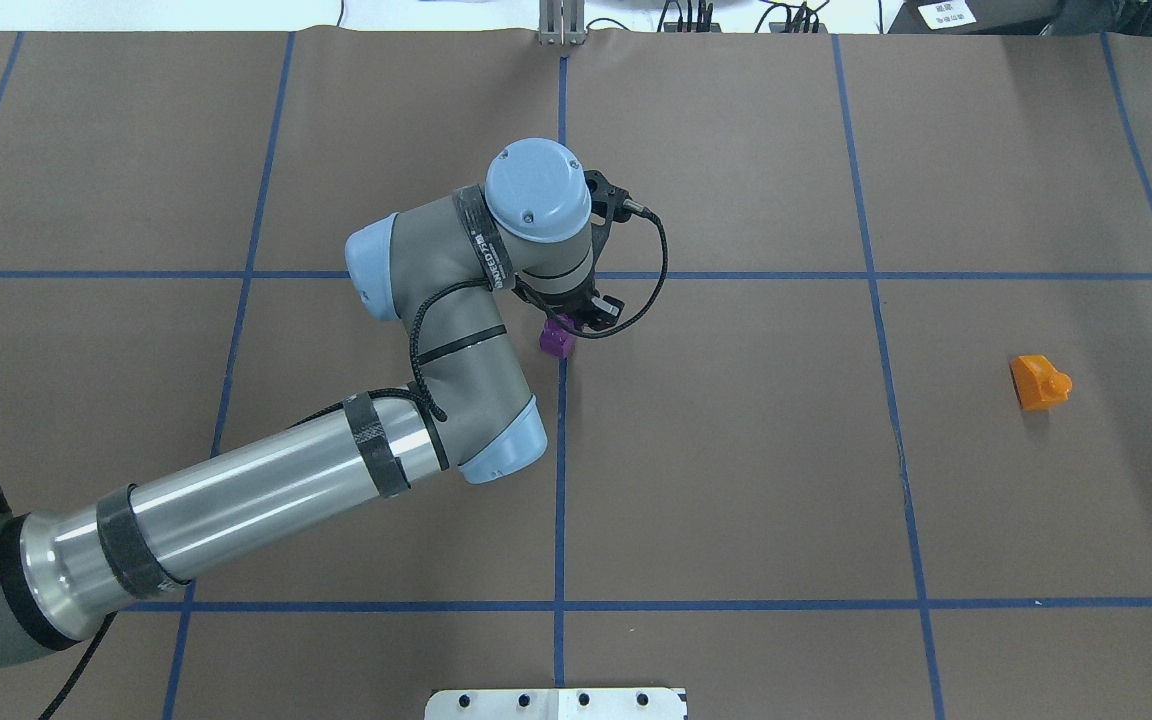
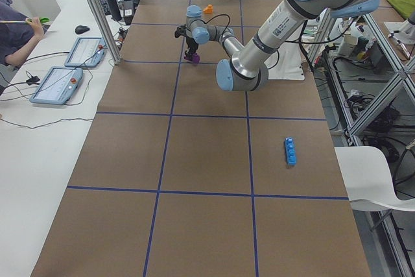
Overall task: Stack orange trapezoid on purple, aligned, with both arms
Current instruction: 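Carry the purple block with the left gripper toward the table center, then lower the purple block onto the center and open the left gripper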
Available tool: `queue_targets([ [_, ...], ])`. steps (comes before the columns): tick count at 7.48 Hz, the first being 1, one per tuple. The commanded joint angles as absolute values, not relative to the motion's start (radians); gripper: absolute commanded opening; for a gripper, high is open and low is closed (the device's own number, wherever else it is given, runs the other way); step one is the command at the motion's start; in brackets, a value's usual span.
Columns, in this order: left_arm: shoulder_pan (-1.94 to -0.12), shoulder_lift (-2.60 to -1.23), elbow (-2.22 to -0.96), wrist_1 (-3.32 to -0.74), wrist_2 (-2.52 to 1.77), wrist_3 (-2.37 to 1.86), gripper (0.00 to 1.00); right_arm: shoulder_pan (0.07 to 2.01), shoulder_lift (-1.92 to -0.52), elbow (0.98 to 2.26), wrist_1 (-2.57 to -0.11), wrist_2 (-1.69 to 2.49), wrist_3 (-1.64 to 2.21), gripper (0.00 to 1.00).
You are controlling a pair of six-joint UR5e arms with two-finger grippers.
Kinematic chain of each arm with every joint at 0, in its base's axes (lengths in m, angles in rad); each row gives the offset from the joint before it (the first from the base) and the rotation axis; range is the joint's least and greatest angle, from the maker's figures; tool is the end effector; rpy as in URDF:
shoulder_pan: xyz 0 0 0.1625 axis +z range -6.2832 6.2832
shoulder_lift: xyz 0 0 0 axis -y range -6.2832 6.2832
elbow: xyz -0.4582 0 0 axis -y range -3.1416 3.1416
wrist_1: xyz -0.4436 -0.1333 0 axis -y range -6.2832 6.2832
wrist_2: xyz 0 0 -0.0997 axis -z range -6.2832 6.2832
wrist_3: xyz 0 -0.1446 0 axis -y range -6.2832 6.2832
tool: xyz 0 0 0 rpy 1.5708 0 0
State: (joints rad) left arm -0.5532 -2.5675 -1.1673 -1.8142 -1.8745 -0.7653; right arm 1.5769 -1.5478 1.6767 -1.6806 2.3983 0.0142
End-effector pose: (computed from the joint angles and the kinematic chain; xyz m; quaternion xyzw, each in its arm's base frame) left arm 0.7370 -0.5609 0.1818 0.1447 0.3992 0.1746 0.8884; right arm 0.0302 -0.5518 0.6595 0.0071 -0.4021 0.0055 0.9156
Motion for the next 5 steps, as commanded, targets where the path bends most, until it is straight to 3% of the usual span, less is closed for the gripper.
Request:
queue_targets([
  [1,-0.546,-2.572,-1.144,-1.812,-1.873,-0.773,0.08,1.577,-1.548,1.677,-1.68,2.399,0.014,1.0],
  [2,-0.546,-2.572,-1.126,-1.816,-1.875,-0.77,0.14,1.577,-1.548,1.677,-1.68,2.399,0.014,1.0],
  [3,-0.545,-2.574,-1.124,-1.819,-1.875,-0.778,0.3,1.577,-1.548,1.677,-1.68,2.398,0.014,1.0],
  [4,-0.546,-2.579,-1.124,-1.819,-1.875,-0.782,0.59,1.577,-1.548,1.677,-1.68,2.399,0.012,1.0],
  [5,-0.545,-2.579,-1.124,-1.819,-1.875,-0.779,1.0,1.577,-1.548,1.675,-1.68,2.398,0.012,1.0],
])
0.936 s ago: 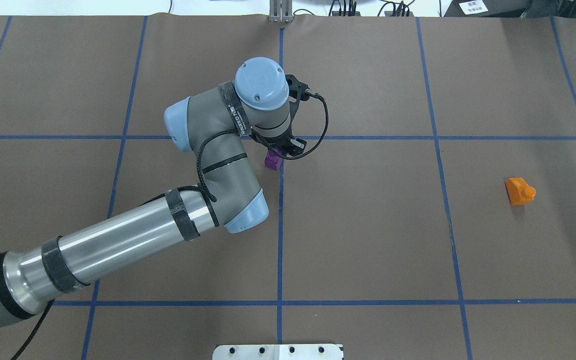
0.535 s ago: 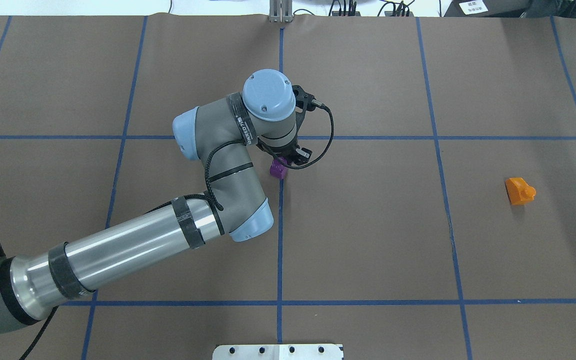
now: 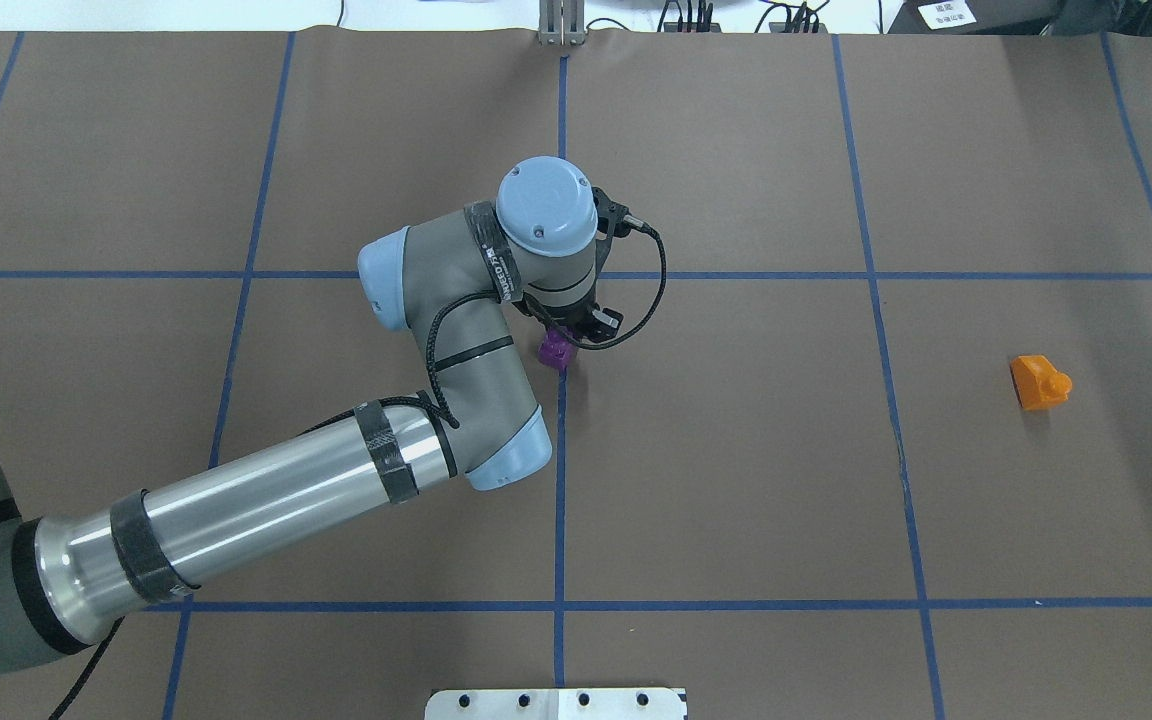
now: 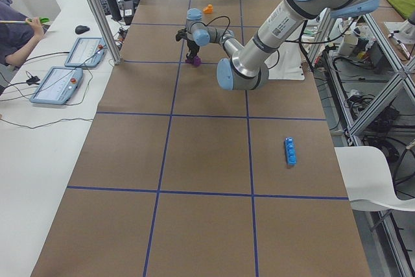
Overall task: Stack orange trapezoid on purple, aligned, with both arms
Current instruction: 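Lower the purple block onto the center and open the left gripper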
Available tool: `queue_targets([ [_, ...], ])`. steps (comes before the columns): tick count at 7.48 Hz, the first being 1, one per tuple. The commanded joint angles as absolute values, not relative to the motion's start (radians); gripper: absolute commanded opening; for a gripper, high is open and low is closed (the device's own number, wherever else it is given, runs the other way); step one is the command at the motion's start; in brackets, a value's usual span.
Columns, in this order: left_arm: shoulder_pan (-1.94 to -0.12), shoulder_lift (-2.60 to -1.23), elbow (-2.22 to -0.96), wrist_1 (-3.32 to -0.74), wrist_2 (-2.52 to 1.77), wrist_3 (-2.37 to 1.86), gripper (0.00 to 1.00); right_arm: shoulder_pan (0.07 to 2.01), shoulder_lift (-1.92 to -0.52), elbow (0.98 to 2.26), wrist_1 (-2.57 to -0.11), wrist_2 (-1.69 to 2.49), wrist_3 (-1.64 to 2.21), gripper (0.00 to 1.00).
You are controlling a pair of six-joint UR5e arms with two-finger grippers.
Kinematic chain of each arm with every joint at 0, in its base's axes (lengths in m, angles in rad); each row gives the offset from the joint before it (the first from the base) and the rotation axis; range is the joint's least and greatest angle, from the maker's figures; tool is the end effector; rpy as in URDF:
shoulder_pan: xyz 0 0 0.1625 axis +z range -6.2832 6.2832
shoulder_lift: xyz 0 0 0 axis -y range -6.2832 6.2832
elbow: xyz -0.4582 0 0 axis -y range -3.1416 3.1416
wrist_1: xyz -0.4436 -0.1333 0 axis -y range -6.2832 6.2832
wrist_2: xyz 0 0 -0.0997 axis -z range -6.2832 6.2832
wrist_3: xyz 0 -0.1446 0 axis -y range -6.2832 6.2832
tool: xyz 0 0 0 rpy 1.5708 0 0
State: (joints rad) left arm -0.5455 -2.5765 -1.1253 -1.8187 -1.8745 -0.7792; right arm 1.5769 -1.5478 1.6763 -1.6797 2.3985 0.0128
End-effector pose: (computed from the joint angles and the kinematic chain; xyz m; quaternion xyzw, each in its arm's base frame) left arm 0.7495 -0.5602 0.1954 0.1317 0.3912 0.1706 0.8947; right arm 0.0302 -0.5519 0.6596 0.0076 -0.4021 0.0047 0.9155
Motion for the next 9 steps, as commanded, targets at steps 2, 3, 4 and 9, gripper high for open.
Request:
queue_targets([
  [2,-0.545,-2.58,-1.129,-1.819,-1.875,-0.787,1.0,1.577,-1.548,1.68,-1.68,2.399,0.012,1.0],
  [3,-0.548,-2.582,-1.134,-1.819,-1.871,-0.788,1.0,1.577,-1.548,1.689,-1.68,2.399,0.014,1.0],
  [4,-0.576,-2.598,-1.134,-1.809,-1.868,-0.805,1.0,1.557,-1.546,1.71,-1.677,2.402,0.038,1.0],
  [9,-0.678,-2.608,-1.329,-1.48,-1.879,-0.773,1.0,1.356,-1.645,1.865,-1.541,2.342,0.253,1.0],
])
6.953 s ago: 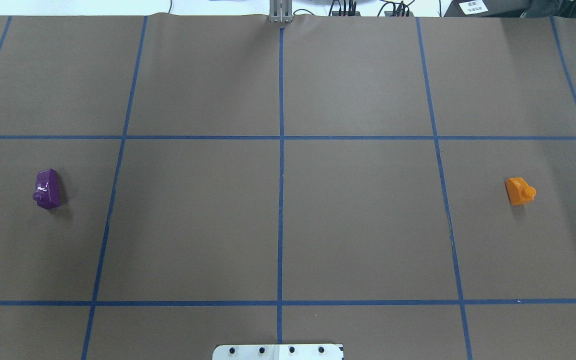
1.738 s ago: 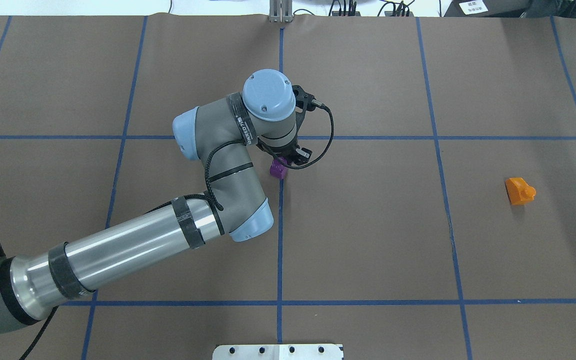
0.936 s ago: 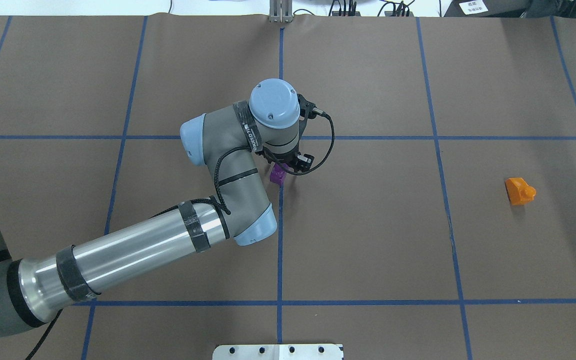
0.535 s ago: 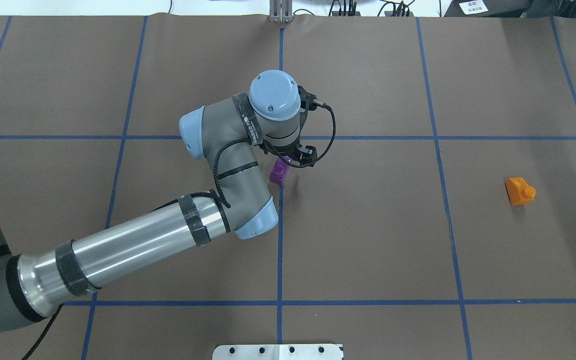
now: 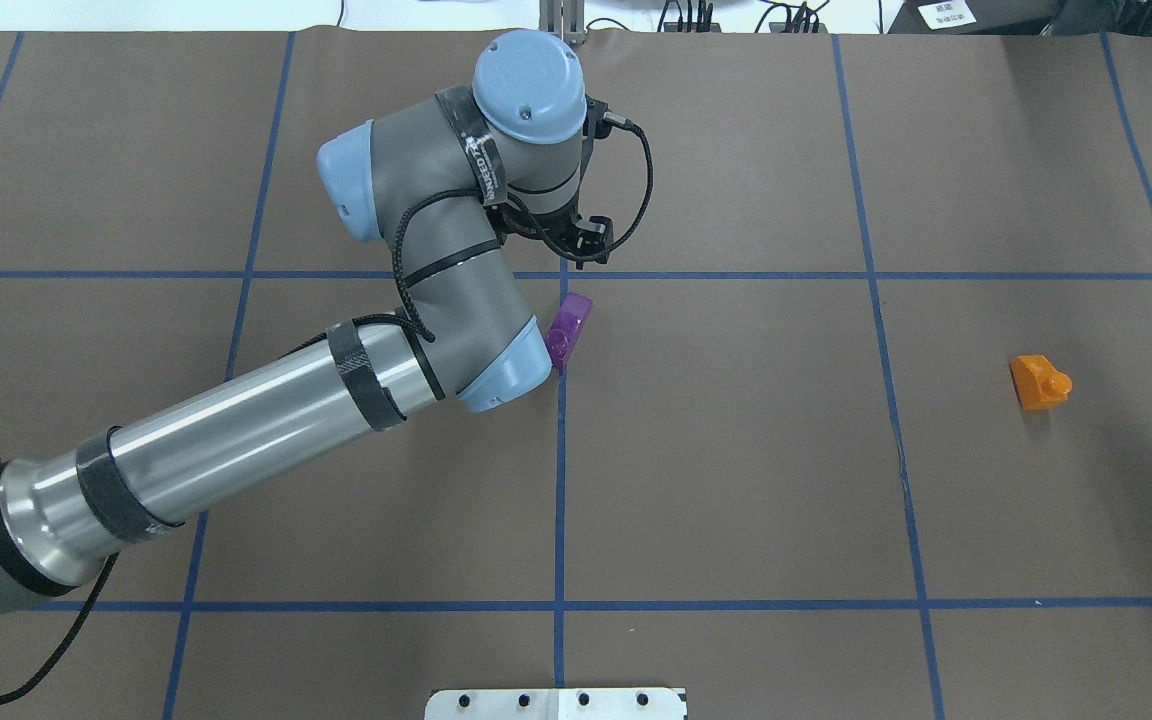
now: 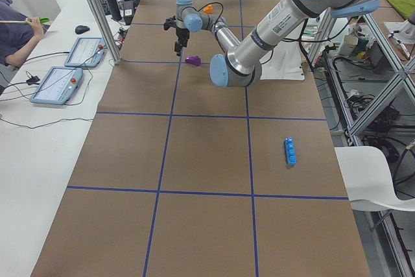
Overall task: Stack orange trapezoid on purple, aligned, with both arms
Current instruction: 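Raise the left gripper away while the right gripper reaches the orange block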
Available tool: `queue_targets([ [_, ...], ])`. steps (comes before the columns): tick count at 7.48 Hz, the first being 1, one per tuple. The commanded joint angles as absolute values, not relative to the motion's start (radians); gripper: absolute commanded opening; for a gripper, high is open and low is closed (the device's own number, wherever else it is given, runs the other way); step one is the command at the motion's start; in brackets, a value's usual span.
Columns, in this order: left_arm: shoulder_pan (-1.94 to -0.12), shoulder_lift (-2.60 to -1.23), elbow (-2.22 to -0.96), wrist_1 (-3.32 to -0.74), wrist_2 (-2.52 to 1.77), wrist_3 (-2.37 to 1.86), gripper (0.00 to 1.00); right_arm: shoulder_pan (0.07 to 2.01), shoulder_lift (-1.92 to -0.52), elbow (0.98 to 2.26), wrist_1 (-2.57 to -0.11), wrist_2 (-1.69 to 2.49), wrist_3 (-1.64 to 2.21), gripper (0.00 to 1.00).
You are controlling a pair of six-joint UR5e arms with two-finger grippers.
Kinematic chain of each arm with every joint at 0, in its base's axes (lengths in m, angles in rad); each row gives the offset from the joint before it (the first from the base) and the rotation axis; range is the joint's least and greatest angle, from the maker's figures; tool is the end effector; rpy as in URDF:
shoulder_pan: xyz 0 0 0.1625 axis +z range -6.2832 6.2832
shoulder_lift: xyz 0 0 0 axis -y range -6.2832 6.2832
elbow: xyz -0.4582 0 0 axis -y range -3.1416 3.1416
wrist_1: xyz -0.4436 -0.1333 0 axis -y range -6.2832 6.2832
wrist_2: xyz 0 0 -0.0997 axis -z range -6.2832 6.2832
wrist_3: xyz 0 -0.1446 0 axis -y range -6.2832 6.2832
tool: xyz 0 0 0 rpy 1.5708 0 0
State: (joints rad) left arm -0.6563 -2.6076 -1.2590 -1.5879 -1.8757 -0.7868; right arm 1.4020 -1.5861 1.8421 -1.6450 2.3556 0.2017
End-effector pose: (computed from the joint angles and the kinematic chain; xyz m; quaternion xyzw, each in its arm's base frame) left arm 0.6527 -0.6162 0.1358 0.1300 0.3627 0.1137 0.9157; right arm -0.0598 -0.5363 0.5909 0.0123 -0.3898 -0.0196 0.9206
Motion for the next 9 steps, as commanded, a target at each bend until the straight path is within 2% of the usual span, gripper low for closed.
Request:
queue_targets([
  [1,-0.692,-2.599,-1.421,-1.377,-1.885,-0.702,1.0,1.285,-1.716,1.846,-1.296,2.306,0.435,1.0],
  [2,-0.715,-2.561,-1.507,-1.299,-1.899,-0.671,1.0,1.173,-1.735,1.809,-1.125,2.24,0.635,1.0],
  [3,-0.733,-2.468,-1.617,-1.29,-1.911,-0.64,1.0,1.072,-1.736,1.752,-1.0,2.17,0.735,1.0],
  [4,-0.738,-2.42,-1.655,-1.292,-1.914,-0.628,1.0,1.002,-1.733,1.749,-0.973,2.133,0.814,1.0],
  [7,-0.739,-2.411,-1.655,-1.292,-1.914,-0.626,1.0,0.945,-1.72,1.741,-0.959,2.12,0.839,1.0],
  [9,-0.738,-2.402,-1.655,-1.292,-1.914,-0.626,1.0,0.917,-1.677,1.679,-0.96,2.115,0.838,1.0],
])
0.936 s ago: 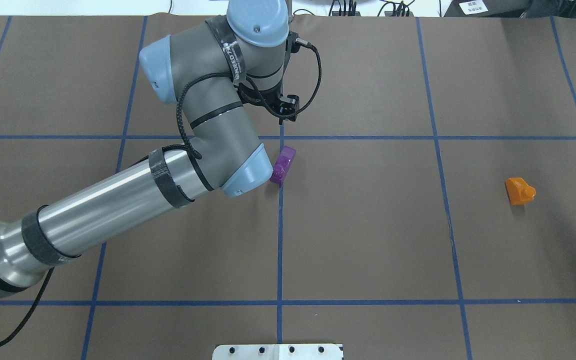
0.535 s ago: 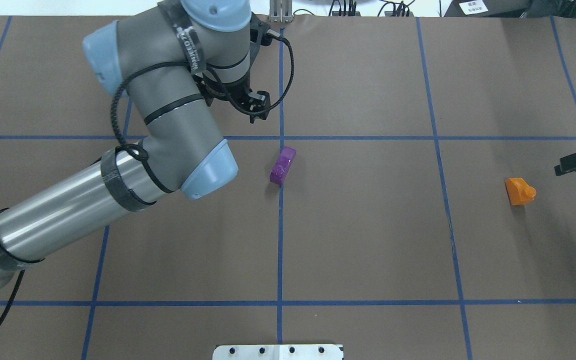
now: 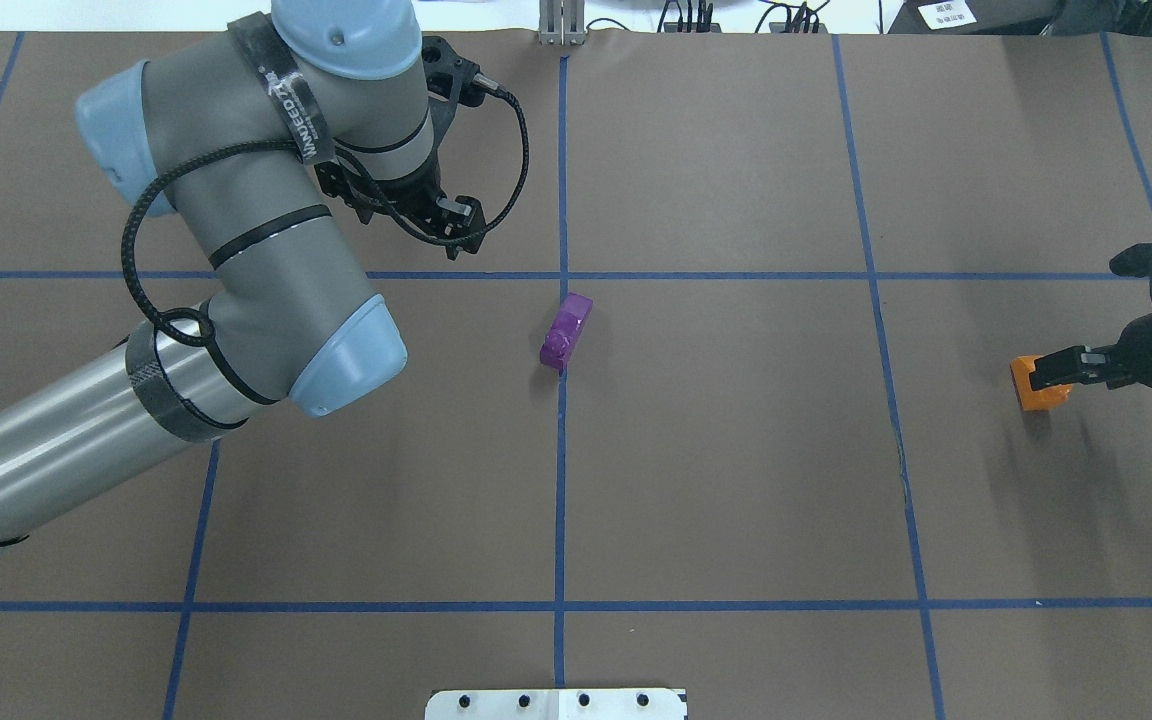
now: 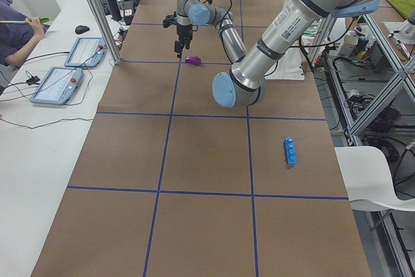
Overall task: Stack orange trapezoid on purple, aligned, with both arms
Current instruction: 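Close the right gripper on the orange block and lift it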
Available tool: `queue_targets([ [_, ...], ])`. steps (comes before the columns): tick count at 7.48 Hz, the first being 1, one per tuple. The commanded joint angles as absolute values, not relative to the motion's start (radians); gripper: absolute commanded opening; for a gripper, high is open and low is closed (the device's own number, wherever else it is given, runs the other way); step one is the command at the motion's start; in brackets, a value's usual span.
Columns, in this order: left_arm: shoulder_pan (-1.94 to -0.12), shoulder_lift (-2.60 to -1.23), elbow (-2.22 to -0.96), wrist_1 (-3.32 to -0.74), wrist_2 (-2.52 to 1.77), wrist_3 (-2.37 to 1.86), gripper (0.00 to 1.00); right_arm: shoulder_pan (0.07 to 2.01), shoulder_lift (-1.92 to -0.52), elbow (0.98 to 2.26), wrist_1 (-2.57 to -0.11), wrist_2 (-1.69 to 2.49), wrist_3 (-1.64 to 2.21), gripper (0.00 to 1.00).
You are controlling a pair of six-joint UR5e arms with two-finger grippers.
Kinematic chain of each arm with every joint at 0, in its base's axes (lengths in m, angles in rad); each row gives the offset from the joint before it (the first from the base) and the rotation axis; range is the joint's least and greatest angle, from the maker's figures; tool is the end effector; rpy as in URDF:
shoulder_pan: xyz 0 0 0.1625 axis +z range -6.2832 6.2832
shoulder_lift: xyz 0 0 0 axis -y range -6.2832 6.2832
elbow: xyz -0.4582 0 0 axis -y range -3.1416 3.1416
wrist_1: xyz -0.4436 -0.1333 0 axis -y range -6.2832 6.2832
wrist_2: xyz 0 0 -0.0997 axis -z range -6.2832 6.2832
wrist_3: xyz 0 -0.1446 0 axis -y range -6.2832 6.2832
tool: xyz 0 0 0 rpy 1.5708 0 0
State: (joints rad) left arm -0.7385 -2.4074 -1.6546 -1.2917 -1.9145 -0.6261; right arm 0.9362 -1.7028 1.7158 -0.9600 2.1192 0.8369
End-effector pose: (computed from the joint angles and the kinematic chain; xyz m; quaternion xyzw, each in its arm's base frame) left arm 0.5125 -0.5809 0.1659 0.1234 0.3279 0.1498 0.9245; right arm -0.2713 -0.4662 0.6529 0.0460 -0.3893 0.0098 0.9199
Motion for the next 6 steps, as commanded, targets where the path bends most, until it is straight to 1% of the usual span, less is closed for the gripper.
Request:
queue_targets([
  [1,-0.732,-2.402,-1.651,-1.295,-1.914,-0.627,1.0,0.91,-1.661,1.651,-0.959,2.117,0.836,1.0],
  [2,-0.732,-2.402,-1.648,-1.298,-1.913,-0.627,1.0,0.908,-1.661,1.651,-0.959,2.118,0.836,0.96],
  [3,-0.732,-2.401,-1.647,-1.298,-1.913,-0.627,1.0,0.908,-1.661,1.651,-0.959,2.12,0.836,0.8],
  [4,-0.73,-2.398,-1.647,-1.298,-1.913,-0.629,1.0,0.91,-1.661,1.654,-0.959,2.126,0.836,0.5],
  [6,-0.732,-2.401,-1.651,-1.298,-1.914,-0.635,1.0,0.913,-1.663,1.672,-0.965,2.146,0.838,0.04],
])
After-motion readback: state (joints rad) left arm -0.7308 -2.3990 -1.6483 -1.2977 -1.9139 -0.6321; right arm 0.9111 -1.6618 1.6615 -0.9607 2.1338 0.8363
